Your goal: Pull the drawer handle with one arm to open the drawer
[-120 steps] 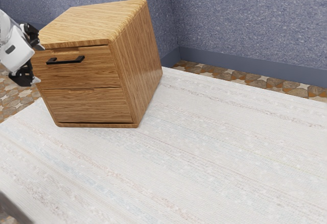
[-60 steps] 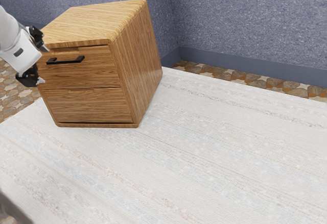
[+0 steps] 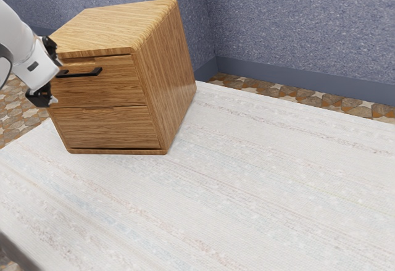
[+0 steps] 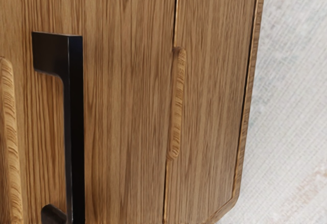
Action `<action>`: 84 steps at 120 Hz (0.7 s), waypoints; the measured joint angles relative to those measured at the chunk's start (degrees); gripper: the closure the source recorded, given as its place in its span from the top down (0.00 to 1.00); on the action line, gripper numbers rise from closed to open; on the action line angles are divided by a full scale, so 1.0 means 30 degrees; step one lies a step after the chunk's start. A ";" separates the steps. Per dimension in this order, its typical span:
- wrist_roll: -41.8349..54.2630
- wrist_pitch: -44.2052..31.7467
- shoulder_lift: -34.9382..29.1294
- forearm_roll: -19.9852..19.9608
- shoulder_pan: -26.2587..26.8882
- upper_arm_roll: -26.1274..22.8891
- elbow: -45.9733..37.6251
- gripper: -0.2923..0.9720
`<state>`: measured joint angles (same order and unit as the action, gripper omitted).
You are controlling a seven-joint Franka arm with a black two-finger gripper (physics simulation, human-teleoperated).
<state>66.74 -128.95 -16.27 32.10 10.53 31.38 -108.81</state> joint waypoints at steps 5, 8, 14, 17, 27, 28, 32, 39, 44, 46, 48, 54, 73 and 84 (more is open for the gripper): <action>-0.0001 -0.0033 0.0240 -0.0110 -0.0003 0.0000 0.0146 0.77; -0.0001 -0.0052 0.0381 -0.0177 -0.0001 0.0000 0.0248 0.77; -0.0002 -0.0084 0.0637 -0.0282 -0.0001 0.0000 0.0487 0.77; -0.0002 -0.0097 0.0750 -0.0322 -0.0001 0.0000 0.0575 0.77; -0.0003 -0.0139 0.1154 -0.0416 0.0029 -0.0021 0.0885 0.77; -0.0003 -0.0146 0.1188 -0.0425 0.0036 -0.0022 0.0904 0.77; -0.0004 -0.0175 0.1291 -0.0483 0.0054 -0.0026 0.0956 0.77; -0.0004 -0.0243 0.1435 -0.0612 0.0055 -0.0009 0.0997 0.77; -0.0005 -0.0301 0.1542 -0.0674 0.0061 -0.0015 0.1008 0.77; -0.0005 -0.0326 0.1572 -0.0693 0.0070 -0.0016 0.1011 0.77; -0.0005 -0.0354 0.1597 -0.0710 0.0075 -0.0015 0.1013 0.77; -0.0005 -0.0512 0.1633 -0.0754 0.0047 -0.0007 0.1011 0.77; -0.0006 -0.1045 0.1834 -0.0858 0.0016 0.0232 0.0952 0.77; -0.0003 -0.1339 0.2035 -0.1112 -0.0011 0.0329 0.0910 0.77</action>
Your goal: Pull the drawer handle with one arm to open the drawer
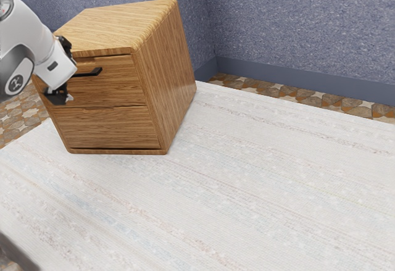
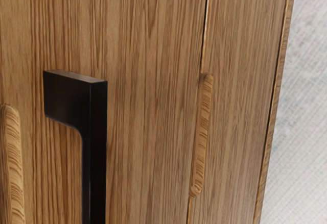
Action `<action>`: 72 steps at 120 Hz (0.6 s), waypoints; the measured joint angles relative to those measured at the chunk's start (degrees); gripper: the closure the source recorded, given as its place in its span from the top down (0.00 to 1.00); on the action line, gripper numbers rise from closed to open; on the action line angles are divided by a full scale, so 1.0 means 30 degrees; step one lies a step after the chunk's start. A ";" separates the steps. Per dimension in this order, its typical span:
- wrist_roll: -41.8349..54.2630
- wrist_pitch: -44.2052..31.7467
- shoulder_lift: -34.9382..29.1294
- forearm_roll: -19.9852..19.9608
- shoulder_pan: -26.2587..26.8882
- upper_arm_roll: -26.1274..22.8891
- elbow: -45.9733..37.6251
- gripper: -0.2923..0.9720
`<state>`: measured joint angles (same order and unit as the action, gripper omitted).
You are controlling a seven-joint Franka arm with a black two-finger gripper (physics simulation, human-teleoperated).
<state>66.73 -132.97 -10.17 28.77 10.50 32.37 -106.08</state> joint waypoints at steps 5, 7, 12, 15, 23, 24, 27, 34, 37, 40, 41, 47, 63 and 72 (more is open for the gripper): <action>0.0001 -0.0114 0.0088 -0.0069 0.0005 0.0012 -0.0005 0.77; 0.0002 -0.0156 0.0142 -0.0091 0.0001 0.0014 -0.0006 0.77; 0.0003 -0.0251 0.0239 -0.0134 0.0006 0.0018 -0.0008 0.77; 0.0004 -0.0307 0.0293 -0.0154 0.0003 0.0019 -0.0004 0.77; 0.0003 -0.0441 0.0466 -0.0191 0.0009 0.0034 0.0003 0.77; 0.0003 -0.0455 0.0479 -0.0194 0.0012 0.0041 0.0005 0.77; 0.0003 -0.0494 0.0511 -0.0203 0.0030 0.0079 0.0008 0.77; 0.0003 -0.0569 0.0621 -0.0218 0.0004 0.0222 0.0012 0.77; 0.0003 -0.0599 0.0659 -0.0223 -0.0007 0.0253 0.0015 0.77; 0.0003 -0.0631 0.0701 -0.0226 -0.0009 0.0280 0.0017 0.77; 0.0003 -0.0643 0.0718 -0.0227 -0.0010 0.0289 0.0017 0.77; 0.0003 -0.0701 0.0821 -0.0232 -0.0026 0.0322 0.0034 0.77; 0.0004 -0.0813 0.1178 -0.0517 -0.0002 0.0489 0.0049 0.77; 0.0005 -0.0852 0.1218 -0.0627 -0.0017 0.0644 0.0049 0.77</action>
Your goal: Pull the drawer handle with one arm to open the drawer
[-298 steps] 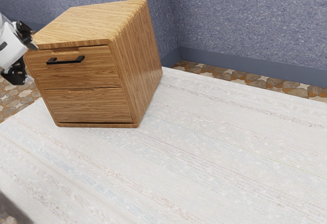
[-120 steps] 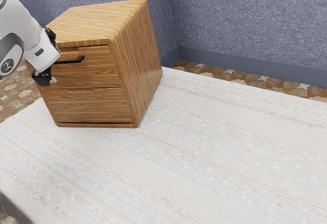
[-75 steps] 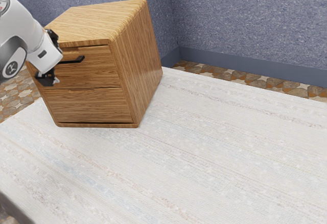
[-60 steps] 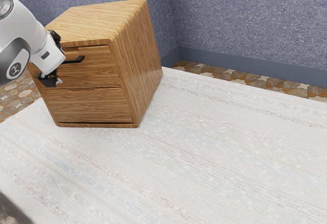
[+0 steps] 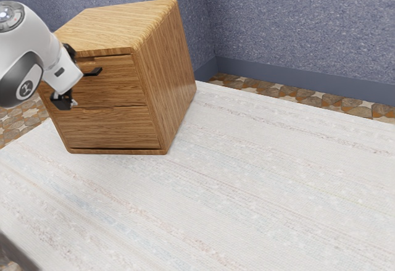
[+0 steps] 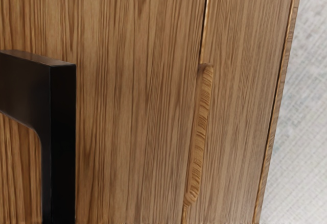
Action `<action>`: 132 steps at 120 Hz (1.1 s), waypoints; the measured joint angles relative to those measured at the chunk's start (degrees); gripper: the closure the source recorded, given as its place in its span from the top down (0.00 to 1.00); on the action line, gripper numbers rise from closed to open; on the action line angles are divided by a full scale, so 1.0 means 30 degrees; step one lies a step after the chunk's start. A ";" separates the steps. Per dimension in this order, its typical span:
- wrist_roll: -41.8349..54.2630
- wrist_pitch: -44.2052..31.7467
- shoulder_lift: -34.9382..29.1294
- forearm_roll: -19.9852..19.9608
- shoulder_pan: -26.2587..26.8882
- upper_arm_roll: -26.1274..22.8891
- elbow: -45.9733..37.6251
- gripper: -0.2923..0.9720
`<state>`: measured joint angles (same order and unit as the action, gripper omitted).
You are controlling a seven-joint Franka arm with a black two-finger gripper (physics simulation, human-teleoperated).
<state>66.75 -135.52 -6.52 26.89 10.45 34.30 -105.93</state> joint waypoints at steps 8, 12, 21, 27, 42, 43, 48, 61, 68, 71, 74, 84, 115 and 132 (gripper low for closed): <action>0.0002 -0.0024 0.0010 -0.0058 -0.0011 0.0037 0.0000 0.77; 0.0003 -0.0034 0.0015 -0.0078 -0.0006 0.0043 0.0000 0.77; 0.0004 -0.0050 0.0046 -0.0108 0.0005 0.0049 -0.0019 0.77; 0.0004 -0.0058 0.0113 -0.0125 0.0001 0.0051 -0.0021 0.77; 0.0002 -0.0074 0.0382 -0.0166 0.0001 0.0044 -0.0017 0.77; 0.0001 -0.0075 0.0387 -0.0168 0.0000 0.0043 -0.0019 0.77; 0.0000 -0.0079 0.0406 -0.0170 -0.0003 0.0044 -0.0024 0.77; -0.0003 -0.0087 0.0358 -0.0180 -0.0006 0.0051 -0.0216 0.77; -0.0005 -0.0090 0.0292 -0.0186 -0.0016 0.0056 -0.0376 0.77; -0.0006 -0.0090 0.0276 -0.0190 -0.0022 0.0058 -0.0409 0.77; -0.0007 -0.0088 0.0257 -0.0195 -0.0025 0.0059 -0.0438 0.77; -0.0008 -0.0080 0.0087 -0.0201 0.0004 0.0066 -0.0600 0.77; 0.0015 -0.0011 -0.0906 -0.0118 0.0143 0.0081 -0.1370 0.76; 0.0032 0.0054 -0.1494 -0.0074 0.0224 0.0082 -0.1794 0.76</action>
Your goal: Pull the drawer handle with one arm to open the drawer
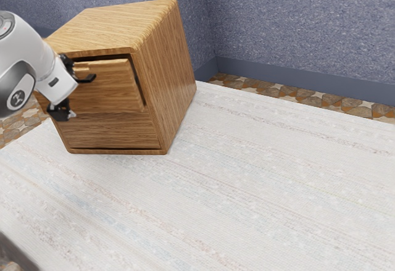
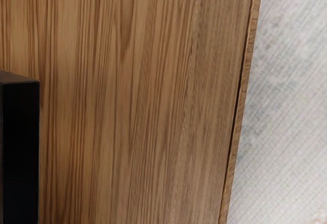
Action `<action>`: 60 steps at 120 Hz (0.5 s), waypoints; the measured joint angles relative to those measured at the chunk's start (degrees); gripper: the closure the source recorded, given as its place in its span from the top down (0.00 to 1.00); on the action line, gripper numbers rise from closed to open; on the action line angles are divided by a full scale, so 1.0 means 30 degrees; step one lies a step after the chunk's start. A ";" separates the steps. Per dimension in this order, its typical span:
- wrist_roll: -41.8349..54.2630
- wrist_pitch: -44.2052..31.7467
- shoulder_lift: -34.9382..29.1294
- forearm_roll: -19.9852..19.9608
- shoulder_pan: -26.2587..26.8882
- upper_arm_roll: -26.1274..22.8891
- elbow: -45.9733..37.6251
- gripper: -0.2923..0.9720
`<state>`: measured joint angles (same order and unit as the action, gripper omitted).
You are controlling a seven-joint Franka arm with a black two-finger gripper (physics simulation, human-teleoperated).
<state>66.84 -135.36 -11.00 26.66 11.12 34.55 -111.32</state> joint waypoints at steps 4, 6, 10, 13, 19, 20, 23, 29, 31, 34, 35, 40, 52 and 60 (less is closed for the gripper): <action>0.0003 0.0012 -0.0143 0.0007 0.0001 -0.0012 -0.0133 0.77; 0.0005 0.0017 -0.0200 0.0005 0.0003 -0.0018 -0.0189 0.77; 0.0011 0.0027 -0.0320 0.0006 0.0010 -0.0027 -0.0305 0.77; 0.0015 0.0037 -0.0430 0.0015 0.0026 -0.0029 -0.0362 0.77; 0.0026 0.0066 -0.0665 0.0042 0.0048 -0.0037 -0.0453 0.76; 0.0027 0.0072 -0.0703 0.0046 0.0052 -0.0040 -0.0475 0.76; 0.0032 0.0091 -0.0809 0.0057 0.0069 -0.0047 -0.0525 0.76; 0.0040 0.0236 -0.1012 0.0076 0.0081 -0.0089 -0.0575 0.76; 0.0044 0.0303 -0.1059 0.0080 0.0083 -0.0112 -0.0584 0.76; 0.0049 0.0428 -0.1120 0.0080 0.0090 -0.0140 -0.0589 0.76; 0.0051 0.0477 -0.1143 0.0079 0.0095 -0.0150 -0.0587 0.76; 0.0056 0.0735 -0.1220 0.0066 0.0121 -0.0193 -0.0582 0.75; 0.0073 0.1326 -0.1532 0.0020 0.0421 -0.0232 -0.0627 0.75; 0.0083 0.1634 -0.1940 0.0040 0.0510 -0.0234 -0.0898 0.76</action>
<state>67.09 -130.46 -16.82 26.78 12.65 33.84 -114.01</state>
